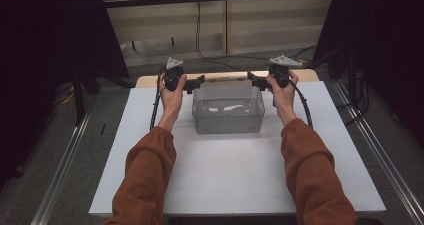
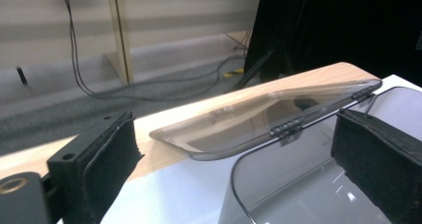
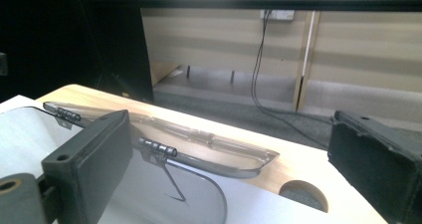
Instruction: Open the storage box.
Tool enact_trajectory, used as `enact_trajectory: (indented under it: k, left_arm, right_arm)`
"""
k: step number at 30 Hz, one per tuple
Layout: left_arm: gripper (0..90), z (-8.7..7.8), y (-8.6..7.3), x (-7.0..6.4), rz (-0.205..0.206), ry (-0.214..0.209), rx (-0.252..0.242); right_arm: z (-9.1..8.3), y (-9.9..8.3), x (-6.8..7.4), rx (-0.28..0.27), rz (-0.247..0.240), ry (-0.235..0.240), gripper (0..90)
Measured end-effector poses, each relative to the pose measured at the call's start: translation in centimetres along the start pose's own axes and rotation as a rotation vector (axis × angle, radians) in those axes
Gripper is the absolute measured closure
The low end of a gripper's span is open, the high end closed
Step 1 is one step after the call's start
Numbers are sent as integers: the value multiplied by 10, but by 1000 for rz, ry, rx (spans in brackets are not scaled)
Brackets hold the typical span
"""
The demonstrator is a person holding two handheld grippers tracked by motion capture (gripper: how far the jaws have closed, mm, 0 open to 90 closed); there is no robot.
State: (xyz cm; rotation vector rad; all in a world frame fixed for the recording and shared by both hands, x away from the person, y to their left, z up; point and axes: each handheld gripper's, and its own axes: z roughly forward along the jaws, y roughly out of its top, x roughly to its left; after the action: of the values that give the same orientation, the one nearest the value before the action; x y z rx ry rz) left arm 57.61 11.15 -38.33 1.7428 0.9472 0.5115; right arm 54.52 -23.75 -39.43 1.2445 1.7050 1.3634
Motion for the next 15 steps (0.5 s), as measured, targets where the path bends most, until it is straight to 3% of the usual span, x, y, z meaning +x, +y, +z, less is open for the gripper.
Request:
enact_trajectory:
  k: [6,10,12,15]
  left_arm:
    - [35,-16,-3,-5,33,23,-57]
    - [31,-25,-7,-8,31,43,-83]
    - [30,-30,-8,-9,35,31,-93]
    - [28,-41,-11,-14,67,38,-124]
  right_arm:
    - [-17,0,4,-33,-32,-14,29]
    - [-29,0,6,-49,-50,-26,24]
    - [-35,0,7,-60,-46,-31,24]
    - [-45,-2,11,-63,-51,-35,17]
